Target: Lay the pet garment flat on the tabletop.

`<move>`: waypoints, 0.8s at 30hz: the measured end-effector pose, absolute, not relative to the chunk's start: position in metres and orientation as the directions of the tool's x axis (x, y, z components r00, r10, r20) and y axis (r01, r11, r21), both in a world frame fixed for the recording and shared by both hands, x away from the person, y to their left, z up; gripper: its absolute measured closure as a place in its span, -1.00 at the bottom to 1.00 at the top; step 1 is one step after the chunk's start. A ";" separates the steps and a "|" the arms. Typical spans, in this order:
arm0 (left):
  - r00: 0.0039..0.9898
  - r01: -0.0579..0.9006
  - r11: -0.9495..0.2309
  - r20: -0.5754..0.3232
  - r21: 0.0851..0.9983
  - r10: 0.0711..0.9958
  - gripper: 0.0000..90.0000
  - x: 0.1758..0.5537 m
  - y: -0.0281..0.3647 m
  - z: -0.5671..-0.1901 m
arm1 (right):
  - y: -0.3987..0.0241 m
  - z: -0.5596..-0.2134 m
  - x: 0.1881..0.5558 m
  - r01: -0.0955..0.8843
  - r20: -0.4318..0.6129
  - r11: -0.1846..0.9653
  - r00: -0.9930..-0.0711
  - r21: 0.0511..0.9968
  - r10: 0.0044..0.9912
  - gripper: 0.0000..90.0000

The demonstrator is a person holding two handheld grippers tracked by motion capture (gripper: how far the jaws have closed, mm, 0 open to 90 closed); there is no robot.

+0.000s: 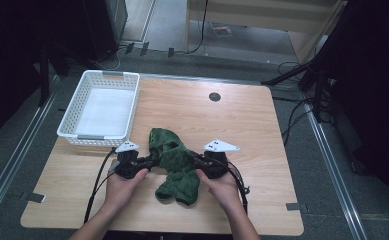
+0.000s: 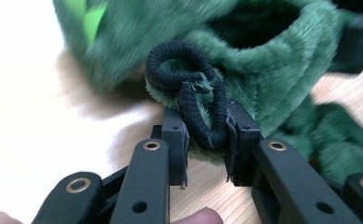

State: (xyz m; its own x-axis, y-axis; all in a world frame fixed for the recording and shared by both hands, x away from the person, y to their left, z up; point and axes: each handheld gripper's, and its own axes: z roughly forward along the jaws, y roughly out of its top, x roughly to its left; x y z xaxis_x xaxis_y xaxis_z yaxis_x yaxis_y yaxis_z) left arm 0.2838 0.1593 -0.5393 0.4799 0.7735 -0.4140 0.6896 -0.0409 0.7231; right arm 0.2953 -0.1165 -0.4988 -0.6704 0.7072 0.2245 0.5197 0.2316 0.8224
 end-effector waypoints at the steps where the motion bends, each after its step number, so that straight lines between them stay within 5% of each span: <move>1: 0.479 0.700 -0.053 -0.413 0.712 0.775 0.64 0.285 0.158 -0.542 | -0.120 -0.500 0.296 0.528 0.225 0.231 -0.661 0.817 0.716 0.94; 7: 0.473 0.730 -0.099 -0.395 0.677 0.787 0.64 0.284 0.150 -0.550 | -0.130 -0.531 0.302 0.625 0.225 0.259 -0.587 0.737 0.778 0.91; 15: 0.522 0.724 -0.139 -0.406 0.675 0.750 0.56 0.272 0.148 -0.552 | -0.136 -0.536 0.277 0.613 0.190 0.310 -0.613 0.727 0.767 0.94; 17: 0.550 0.706 -0.163 -0.388 0.690 0.739 0.55 0.268 0.145 -0.552 | -0.141 -0.532 0.272 0.619 0.200 0.310 -0.616 0.722 0.762 0.78; 20: 0.556 0.697 -0.164 -0.381 0.698 0.739 0.55 0.267 0.144 -0.553 | -0.144 -0.514 0.267 0.585 0.207 0.305 -0.648 0.751 0.733 0.18; 24: 0.548 0.699 -0.153 -0.385 0.699 0.743 0.56 0.267 0.144 -0.554 | -0.130 -0.472 0.271 0.467 0.148 0.286 -0.696 0.837 0.703 0.09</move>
State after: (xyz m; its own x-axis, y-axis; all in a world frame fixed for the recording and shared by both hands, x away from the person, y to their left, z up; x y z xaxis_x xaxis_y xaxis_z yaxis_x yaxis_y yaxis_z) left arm 0.2673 0.1437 -0.5536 0.5481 0.7427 -0.3848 0.6985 -0.1534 0.6989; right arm 0.2711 -0.1300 -0.4717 -0.6960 0.7026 0.1480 0.4667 0.2861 0.8369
